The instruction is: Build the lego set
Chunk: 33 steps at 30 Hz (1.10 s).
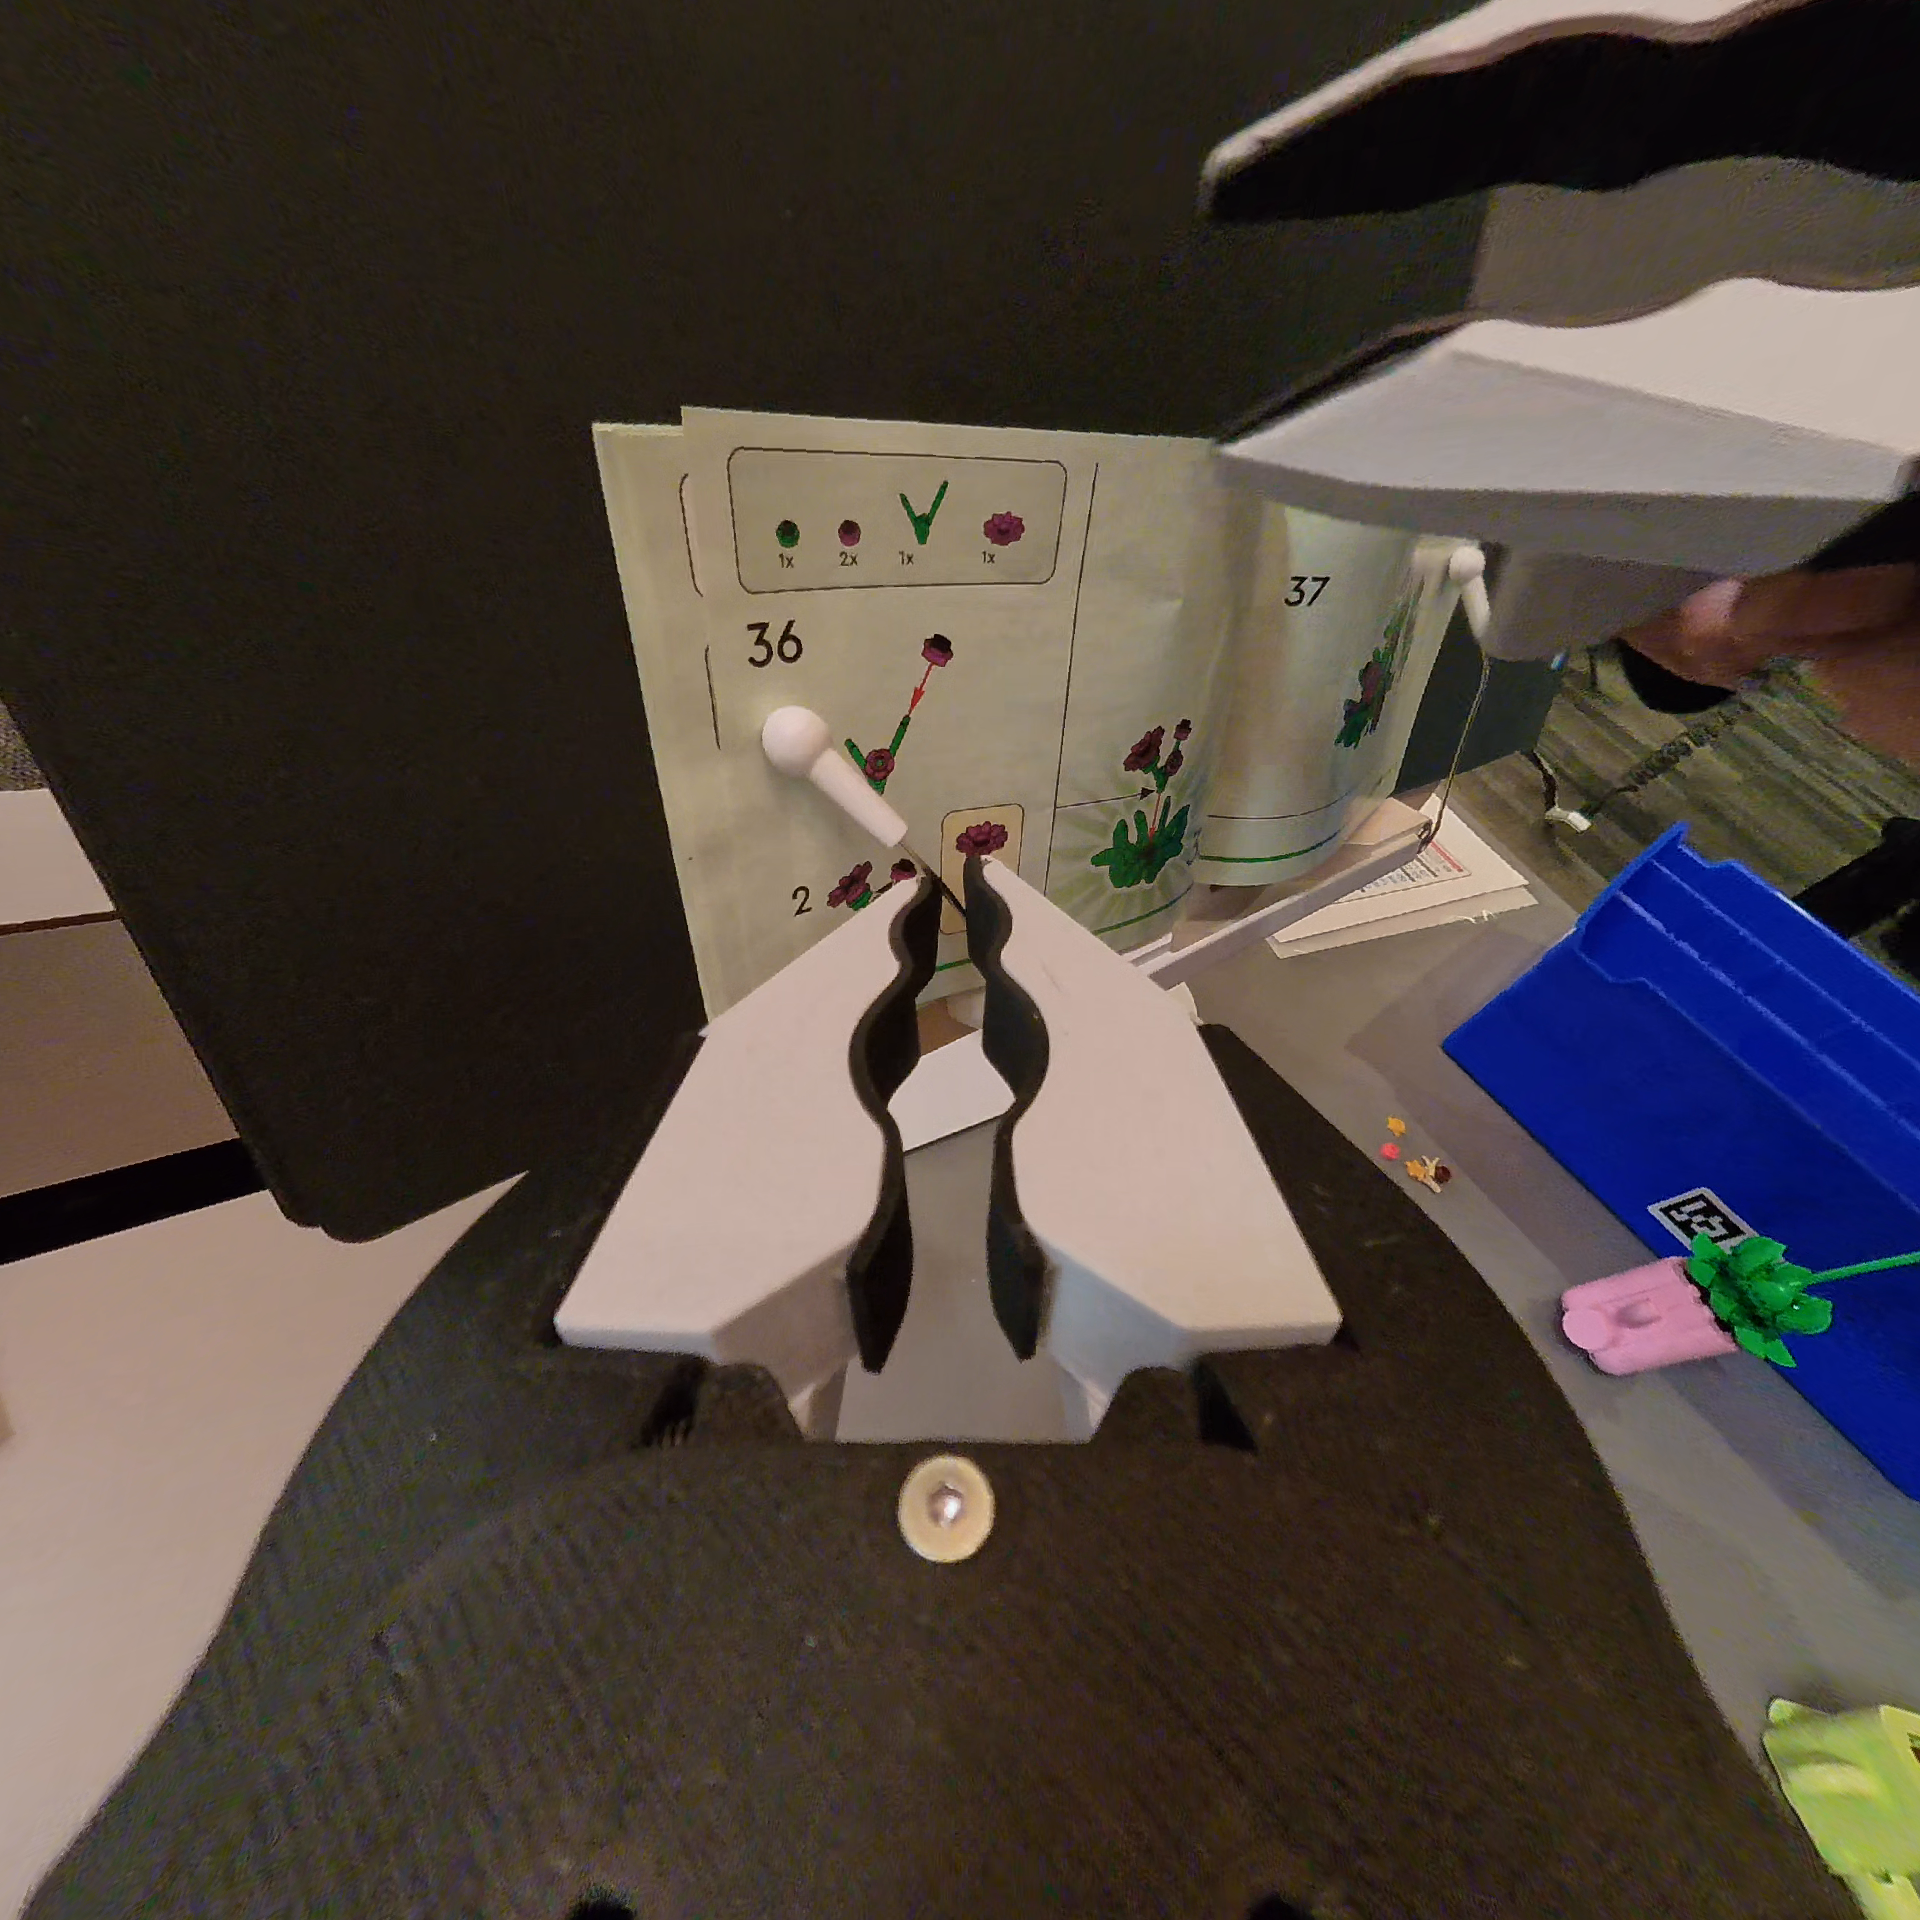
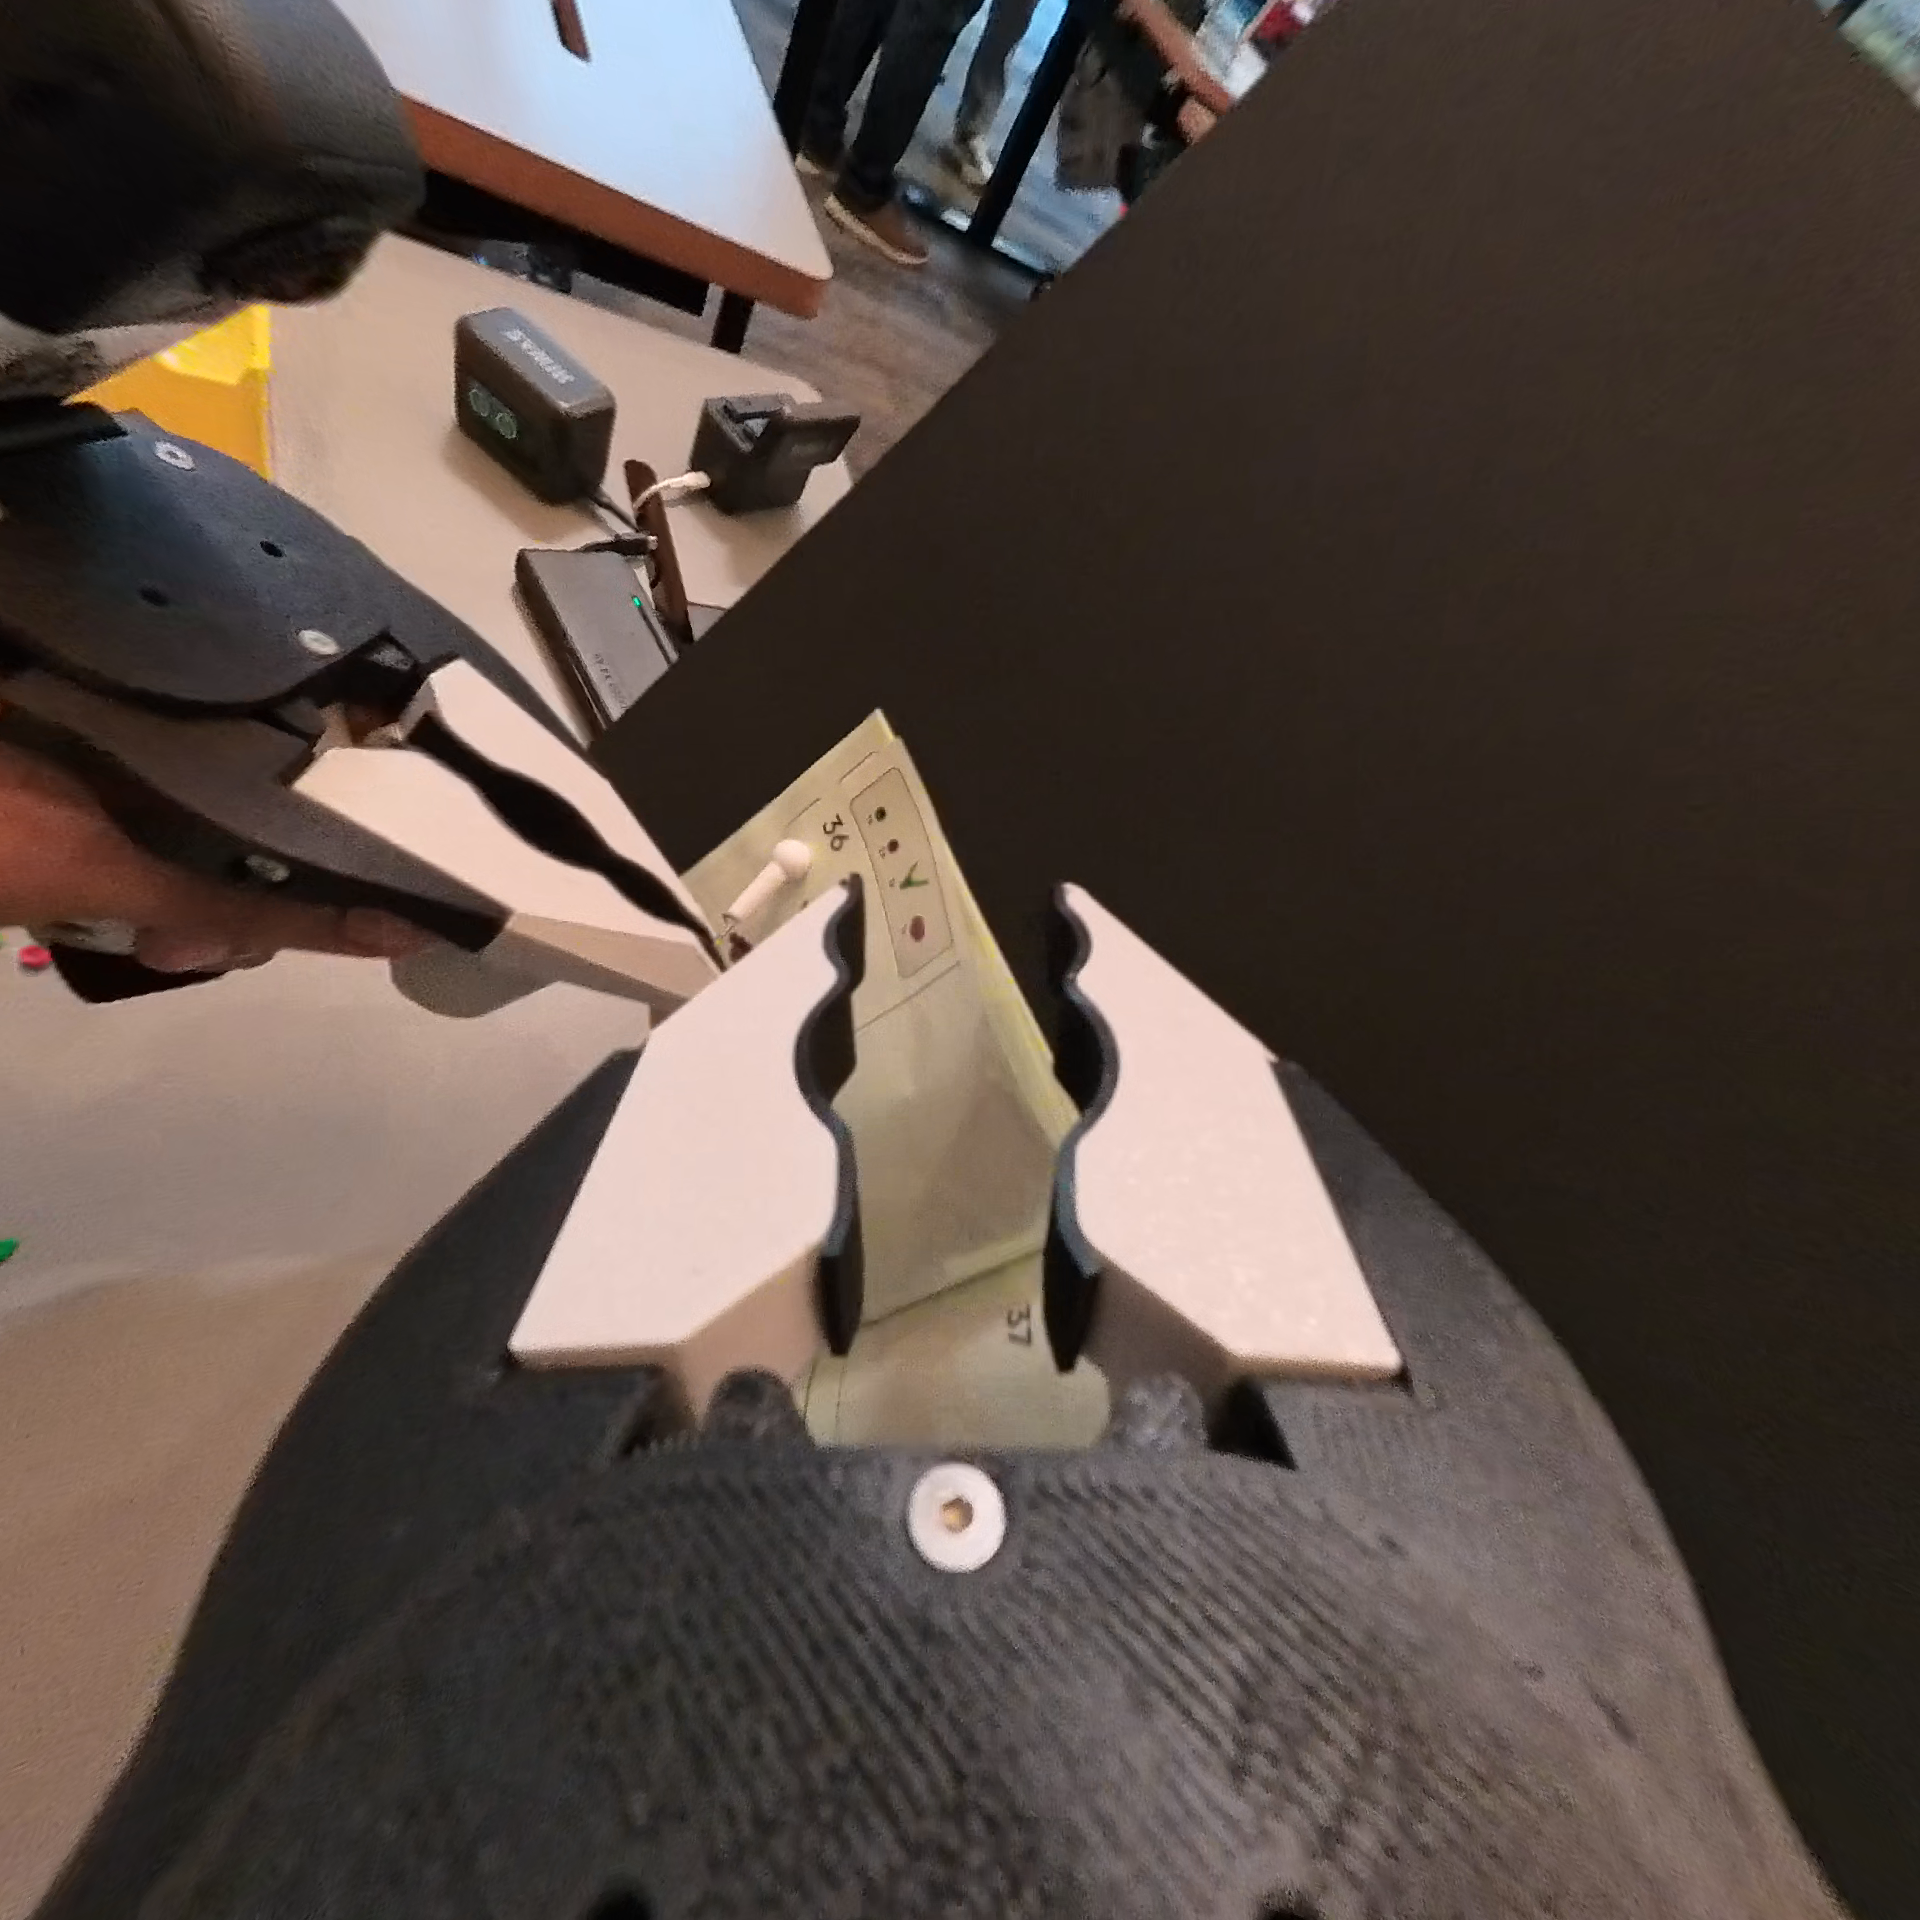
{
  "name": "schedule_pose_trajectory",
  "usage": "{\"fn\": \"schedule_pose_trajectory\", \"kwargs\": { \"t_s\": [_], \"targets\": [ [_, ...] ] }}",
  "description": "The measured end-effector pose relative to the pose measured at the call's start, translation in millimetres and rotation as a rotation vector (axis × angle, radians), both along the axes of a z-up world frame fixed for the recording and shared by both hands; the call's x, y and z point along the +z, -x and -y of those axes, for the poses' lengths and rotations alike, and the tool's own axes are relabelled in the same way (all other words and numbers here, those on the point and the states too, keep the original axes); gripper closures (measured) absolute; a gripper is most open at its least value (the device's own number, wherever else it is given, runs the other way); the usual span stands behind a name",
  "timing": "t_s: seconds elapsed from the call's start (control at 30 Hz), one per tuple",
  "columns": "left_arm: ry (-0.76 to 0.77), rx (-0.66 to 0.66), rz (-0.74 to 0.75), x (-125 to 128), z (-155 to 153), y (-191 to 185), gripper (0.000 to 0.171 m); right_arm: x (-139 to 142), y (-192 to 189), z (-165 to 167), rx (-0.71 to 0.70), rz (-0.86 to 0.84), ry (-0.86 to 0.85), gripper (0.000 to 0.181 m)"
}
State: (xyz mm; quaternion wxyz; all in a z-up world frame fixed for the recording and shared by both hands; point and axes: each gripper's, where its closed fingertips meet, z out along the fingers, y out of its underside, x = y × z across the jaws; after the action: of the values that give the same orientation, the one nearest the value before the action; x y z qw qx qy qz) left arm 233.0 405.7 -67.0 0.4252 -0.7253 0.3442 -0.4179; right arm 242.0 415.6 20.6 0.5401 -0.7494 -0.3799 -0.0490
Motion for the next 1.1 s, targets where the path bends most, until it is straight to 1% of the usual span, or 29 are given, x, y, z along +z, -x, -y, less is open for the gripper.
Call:
{"fn": "schedule_pose_trajectory", "kwargs": {
  "t_s": [0.07,0.1,0.17,0.27,0.37,0.47,0.53,0.67,0.73,0.8,0.83,0.9,0.93,1.0,1.07,1.1],
  "targets": [
    [0.000,0.003,-0.007,0,0,1,0.167,-1,1,15,0.016,0.020,-0.024,0.152],
    [0.002,0.005,-0.010,-1,0,1,0.167,-8,5,24,0.048,0.051,-0.009,0.154],
    [0.013,0.007,-0.009,-1,0,1,0.167,-32,8,42,0.116,0.192,0.034,0.164],
    [0.023,0.008,-0.001,-1,0,1,0.167,-61,-9,41,0.057,0.440,0.029,0.178],
    [0.021,0.014,-0.018,-3,-1,4,0.166,-78,-21,27,-0.023,0.531,0.062,0.180],
    [0.032,0.011,-0.029,-5,-1,7,0.166,-83,-23,16,-0.054,0.524,0.061,0.181],
    [0.045,0.002,-0.019,-5,-1,7,0.166,-84,-21,14,-0.053,0.496,0.066,0.181],
    [0.065,0.006,-0.001,-2,-1,7,0.165,-81,-17,23,-0.044,0.440,0.071,0.177],
    [0.067,0.035,-0.006,3,-3,14,0.159,-69,-14,36,-0.072,0.400,0.062,0.174],
    [0.026,0.083,-0.032,13,-5,28,0.148,-44,-11,62,-0.112,0.339,0.024,0.171],
    [-0.001,0.100,-0.023,22,-3,35,0.144,-30,-9,82,-0.128,0.298,0.007,0.170],
    [-0.051,0.124,0.046,50,5,48,0.135,-6,-6,135,-0.164,0.180,-0.012,0.169],
    [-0.078,0.136,0.085,65,10,54,0.132,1,-3,165,-0.183,0.102,-0.008,0.170],
    [-0.145,0.179,0.142,93,19,68,0.127,5,5,227,-0.225,-0.073,0.008,0.173],
    [-0.204,0.200,0.200,119,34,77,0.127,-5,15,283,-0.275,-0.249,0.019,0.179],
    [-0.219,0.185,0.236,130,45,78,0.130,-15,18,307,-0.303,-0.314,0.025,0.181]
  ]
}}
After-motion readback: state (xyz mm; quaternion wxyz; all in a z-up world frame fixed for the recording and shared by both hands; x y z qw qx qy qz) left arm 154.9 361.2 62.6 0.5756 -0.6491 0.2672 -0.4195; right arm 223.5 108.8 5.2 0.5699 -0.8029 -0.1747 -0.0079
